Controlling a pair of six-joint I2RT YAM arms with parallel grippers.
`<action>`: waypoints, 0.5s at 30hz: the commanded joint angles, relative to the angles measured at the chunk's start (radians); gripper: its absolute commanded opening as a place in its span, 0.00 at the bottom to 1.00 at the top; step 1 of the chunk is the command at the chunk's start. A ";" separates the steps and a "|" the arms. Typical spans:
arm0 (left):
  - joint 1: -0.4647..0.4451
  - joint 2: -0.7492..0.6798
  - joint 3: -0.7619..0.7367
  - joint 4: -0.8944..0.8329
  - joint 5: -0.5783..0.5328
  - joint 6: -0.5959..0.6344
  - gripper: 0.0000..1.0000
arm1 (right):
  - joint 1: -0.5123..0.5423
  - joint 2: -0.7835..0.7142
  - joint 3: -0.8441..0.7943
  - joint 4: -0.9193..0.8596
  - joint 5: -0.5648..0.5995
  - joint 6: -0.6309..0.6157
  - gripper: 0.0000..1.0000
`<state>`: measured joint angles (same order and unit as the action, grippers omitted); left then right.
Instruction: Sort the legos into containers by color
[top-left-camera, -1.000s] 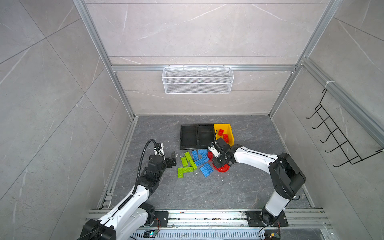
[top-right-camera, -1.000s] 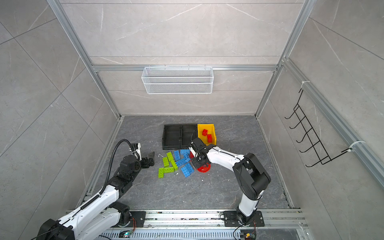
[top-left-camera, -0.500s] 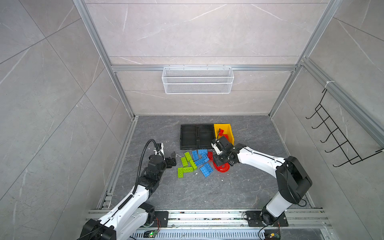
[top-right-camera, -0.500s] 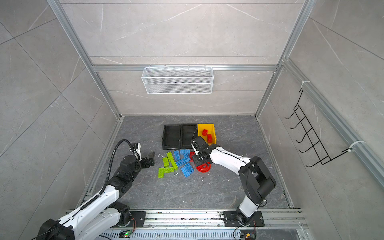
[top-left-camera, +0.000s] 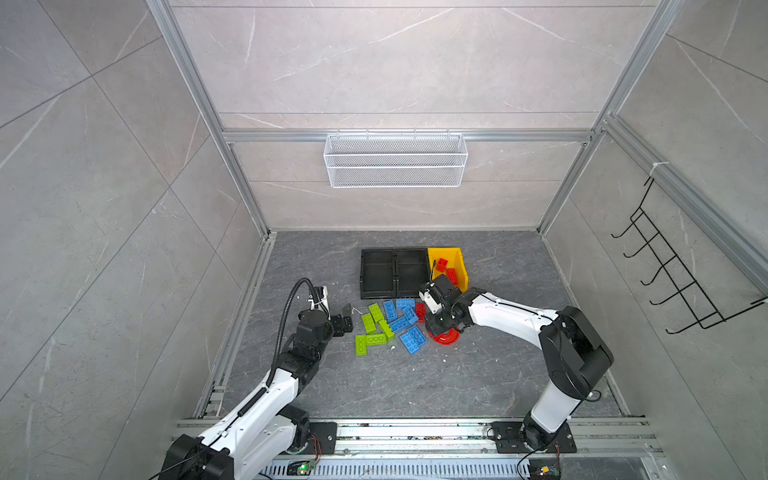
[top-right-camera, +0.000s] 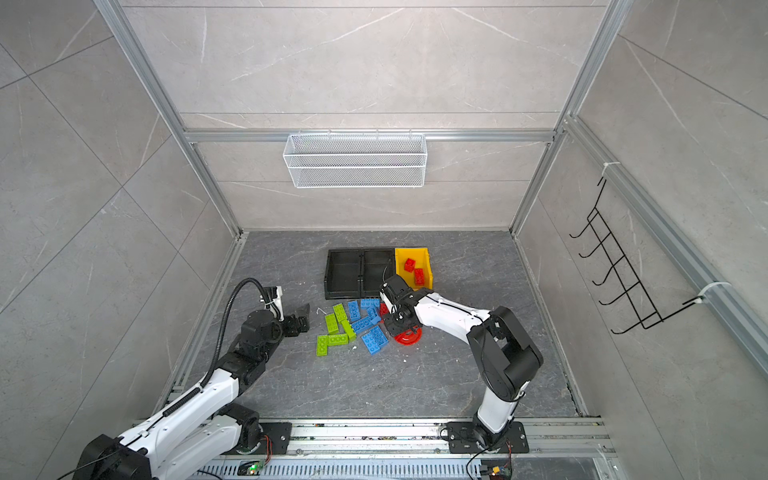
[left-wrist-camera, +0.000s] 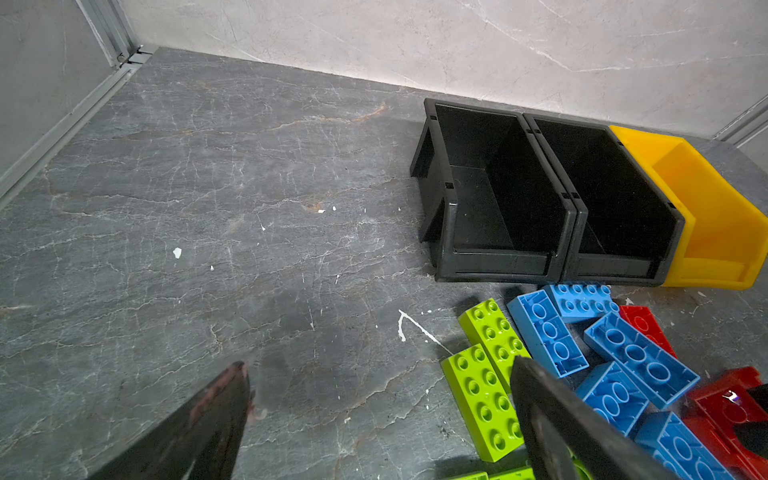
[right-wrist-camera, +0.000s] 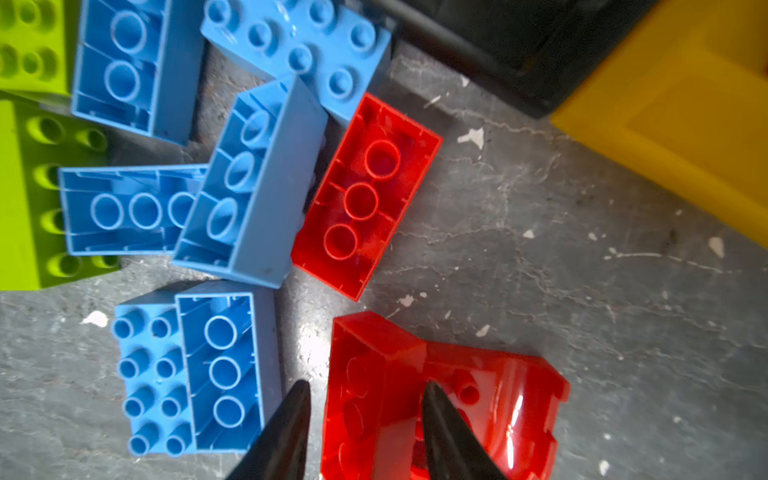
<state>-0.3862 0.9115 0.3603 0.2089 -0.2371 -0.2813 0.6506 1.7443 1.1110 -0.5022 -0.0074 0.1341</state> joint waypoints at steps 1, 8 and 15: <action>0.001 -0.002 0.026 0.029 -0.014 -0.002 0.99 | 0.000 0.020 0.019 -0.008 0.002 -0.011 0.42; 0.000 -0.002 0.025 0.027 -0.014 -0.002 0.99 | 0.001 0.038 0.026 0.004 0.010 0.003 0.36; 0.001 -0.006 0.024 0.026 -0.016 0.001 0.99 | 0.001 0.024 0.024 0.006 0.043 0.030 0.28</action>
<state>-0.3866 0.9115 0.3603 0.2089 -0.2371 -0.2813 0.6506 1.7657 1.1225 -0.4953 0.0097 0.1429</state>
